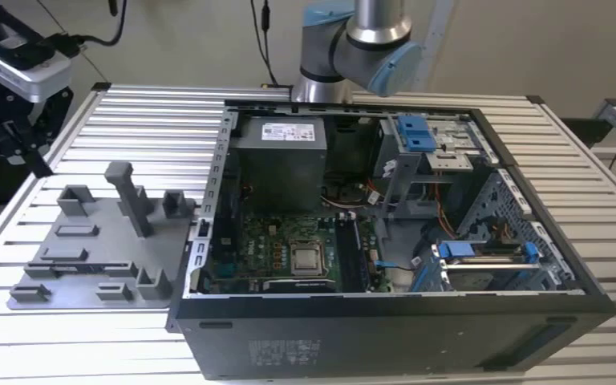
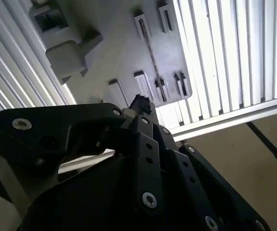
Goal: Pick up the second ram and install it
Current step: 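Pick up the second ram and move it above second insertion slot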
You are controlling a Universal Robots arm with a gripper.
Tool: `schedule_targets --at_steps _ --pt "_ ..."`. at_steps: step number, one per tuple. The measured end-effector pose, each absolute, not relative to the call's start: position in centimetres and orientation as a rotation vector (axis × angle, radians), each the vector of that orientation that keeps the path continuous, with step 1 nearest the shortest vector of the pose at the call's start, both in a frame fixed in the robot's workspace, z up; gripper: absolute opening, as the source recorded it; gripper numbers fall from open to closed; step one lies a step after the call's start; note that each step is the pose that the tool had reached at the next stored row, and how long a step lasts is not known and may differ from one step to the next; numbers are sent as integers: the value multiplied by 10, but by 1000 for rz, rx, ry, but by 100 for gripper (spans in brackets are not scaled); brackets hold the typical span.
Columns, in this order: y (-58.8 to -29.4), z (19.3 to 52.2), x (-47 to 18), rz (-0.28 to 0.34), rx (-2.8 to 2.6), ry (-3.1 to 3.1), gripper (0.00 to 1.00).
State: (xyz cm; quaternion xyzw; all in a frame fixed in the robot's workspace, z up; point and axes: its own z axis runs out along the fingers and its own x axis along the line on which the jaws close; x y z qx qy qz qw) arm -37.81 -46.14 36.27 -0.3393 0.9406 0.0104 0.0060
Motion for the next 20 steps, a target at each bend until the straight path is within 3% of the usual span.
schedule_targets --at_steps 20 --pt "-461 361 -379 22 -1366 2801 11"
